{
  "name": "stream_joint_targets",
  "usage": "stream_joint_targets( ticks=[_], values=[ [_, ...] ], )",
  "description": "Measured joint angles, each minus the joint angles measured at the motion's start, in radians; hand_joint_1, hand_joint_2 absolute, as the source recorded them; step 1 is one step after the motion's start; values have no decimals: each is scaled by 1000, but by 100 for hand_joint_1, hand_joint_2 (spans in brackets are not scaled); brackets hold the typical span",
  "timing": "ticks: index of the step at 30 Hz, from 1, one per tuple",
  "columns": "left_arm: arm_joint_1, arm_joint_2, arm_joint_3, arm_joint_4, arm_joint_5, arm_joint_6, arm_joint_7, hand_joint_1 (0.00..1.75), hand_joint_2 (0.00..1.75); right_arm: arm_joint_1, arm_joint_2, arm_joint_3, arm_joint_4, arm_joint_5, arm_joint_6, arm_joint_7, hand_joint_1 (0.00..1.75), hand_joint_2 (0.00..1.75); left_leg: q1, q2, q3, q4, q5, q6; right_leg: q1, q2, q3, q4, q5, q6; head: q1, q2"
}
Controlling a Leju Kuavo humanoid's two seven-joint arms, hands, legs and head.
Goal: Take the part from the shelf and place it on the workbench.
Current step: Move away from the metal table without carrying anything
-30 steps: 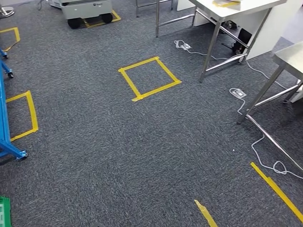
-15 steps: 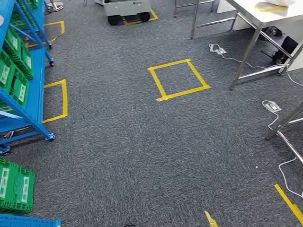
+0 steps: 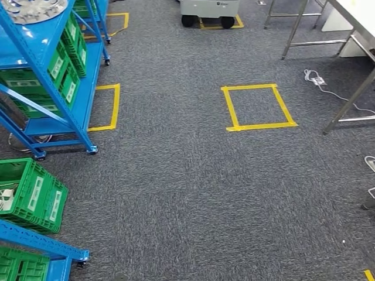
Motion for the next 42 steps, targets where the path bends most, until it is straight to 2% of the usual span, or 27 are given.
stream_joint_targets(
  ticks=[1, 2, 3, 4, 5, 6, 8, 9, 10, 11, 12, 13, 14, 15, 16, 17, 19, 20, 21, 24, 32, 36, 38, 39, 40, 42],
  values=[
    [1, -1, 1, -1, 5, 4, -21, 0, 0, 3, 0, 0, 0, -6, -2, -2, 0, 0, 0, -15, 2, 0, -1, -1, 0, 2, 1, -22, 28, 0, 0, 0],
    [2, -1, 2, -2, 10, 7, -43, 0, 0, 4, 0, 0, 0, -12, -4, -5, 0, 0, 1, -30, 4, 1, -2, -3, -2, 9, 19, -81, 71, -1, 0, 0],
    [3, -2, 3, -2, 16, 11, -63, 0, 0, 5, -1, 0, 1, -18, -7, -8, 0, 0, 2, -44, 6, 2, -4, -6, -5, 28, 45, -151, 110, -1, 0, 0],
    [2, -3, 5, -3, 23, 14, -77, 0, 0, 6, -1, 0, 2, -23, -9, -11, 0, 0, 2, -57, 5, 5, -6, -10, -9, 52, 71, -215, 136, -2, 0, 0],
    [0, -3, 8, -4, 30, 16, -87, 0, 0, 6, -1, 1, 3, -27, -11, -14, 0, 0, 1, -68, 3, 8, -7, -16, -11, 71, 90, -256, 148, -4, -1, 0],
    [-1, -4, 13, -4, 39, 18, -92, 0, 0, 6, -1, 1, 4, -31, -12, -16, 0, 0, 2, -79, 0, 10, -7, -22, -11, 83, 99, -273, 148, -8, -1, 0],
    [1, -4, 24, -5, 60, 9, -100, 0, 0, 7, 0, 1, 6, -38, -15, -20, 0, 0, 5, -95, -6, 11, -5, -32, -9, 70, 104, -276, 149, -21, -1, 0],
    [2, -4, 30, -5, 73, -5, -107, 0, 0, 8, 0, 1, 6, -42, -15, -24, 0, 0, 5, -88, -9, 16, -9, -36, -8, 61, 106, -278, 150, -27, -2, 0],
    [3, -4, 36, -5, 85, -25, -117, 0, 0, 9, -1, 1, 6, -47, -16, -29, 0, 0, 5, -67, -17, 37, -24, -39, -8, 53, 107, -280, 152, -32, -6, 0],
    [2, -4, 42, -5, 96, -46, -127, 0, 0, 10, -1, 1, 6, -54, -15, -33, 0, 0, 4, -37, -36, 80, -51, -43, -8, 43, 108, -282, 152, -37, -9, 0],
    [1, -4, 48, -5, 105, -64, -136, 0, 0, 12, -2, 1, 6, -60, -14, -38, 0, 0, 2, -4, -64, 142, -84, -46, -6, 33, 109, -283, 152, -41, -12, 0],
    [-1, -4, 54, -5, 112, -79, -143, 0, 0, 15, -3, 0, 6, -64, -12, -42, 0, 0, 3, 17, -96, 213, -118, -48, -3, 23, 109, -283, 150, -44, -14, 0],
    [-2, -4, 58, -5, 116, -90, -149, 0, 0, 18, -4, 0, 7, -68, -10, -45, 0, 0, 3, 27, -123, 272, -139, -48, 0, 14, 109, -282, 149, -46, -14, 0],
    [0, -4, 61, -5, 119, -98, -152, 0, 0, 19, -5, 0, 8, -70, -7, -48, 0, 0, 3, 32, -135, 301, -142, -47, 2, 6, 110, -282, 148, -47, -14, 0],
    [1, -4, 63, -5, 120, -105, -156, 0, 0, 20, -5, 0, 9, -73, -4, -51, 0, 0, 3, 33, -130, 292, -126, -44, 4, 1, 111, -282, 147, -48, -14, 0],
    [2, -4, 66, -5, 121, -109, -158, 0, 0, 20, -5, 0, 10, -76, -2, -54, 0, 0, 1, 33, -105, 244, -93, -39, 6, -3, 112, -282, 147, -48, -14, 0],
    [3, -1, 72, -5, 122, -114, -159, 0, 0, 19, -5, 0, 11, -81, 2, -60, 0, 0, -8, 37, -33, 103, -29, -22, 8, -8, 116, -282, 144, -46, -14, 0],
    [1, 0, 74, -5, 122, -116, -159, 0, 0, 18, -5, 0, 12, -83, 4, -62, 0, 0, -12, 39, -6, 47, -14, -17, 10, -10, 116, -280, 142, -46, -14, 0],
    [0, 1, 76, -5, 122, -118, -158, 0, 0, 18, -5, 0, 12, -85, 5, -65, 0, 0, -13, 41, 9, 16, -12, -22, 11, -11, 114, -278, 139, -46, -13, 0],
    [1, 3, 77, -5, 120, -120, -153, 0, 0, 18, -6, 0, 15, -90, 7, -70, 0, 0, -14, 40, 13, 3, -17, -38, 11, -13, 111, -277, 138, -47, -8, 0],
    [-2, 4, 78, -5, 114, -115, -135, 0, 0, 18, -7, 0, 22, -99, 6, -76, 0, 0, -16, 40, 13, 4, -19, -29, 9, -13, 116, -286, 142, -39, -7, 0],
    [-4, 4, 78, -5, 105, -109, -123, 0, 0, 17, -7, 0, 25, -101, 6, -75, 0, 0, -21, 40, 11, 13, -23, -7, 4, -15, 118, -293, 147, -24, -9, 0],
    [-5, 4, 78, -5, 102, -108, -119, 0, 0, 15, -7, 0, 26, -101, 6, -74, 0, 0, -18, 41, 16, -2, -11, 3, 6, -14, 119, -294, 147, -17, -8, 0],
    [-6, 4, 78, -5, 101, -107, -117, 0, 0, 15, -8, 0, 26, -102, 5, -73, 0, 0, -15, 41, 20, -14, -3, 9, 7, -11, 115, -283, 135, -15, -7, 0],
    [-7, 3, 77, -5, 99, -106, -116, 0, 0, 14, -8, 0, 26, -102, 5, -72, 0, 0, -11, 42, 23, -25, 4, 13, 7, -8, 102, -254, 112, -12, -6, 0],
    [-10, 2, 77, -5, 98, -104, -113, 0, 0, 14, -9, 1, 28, -103, 4, -71, 0, 0, -7, 43, 22, -32, 10, 16, 4, -1, 52, -137, 42, -6, -3, 0]
  ],
)
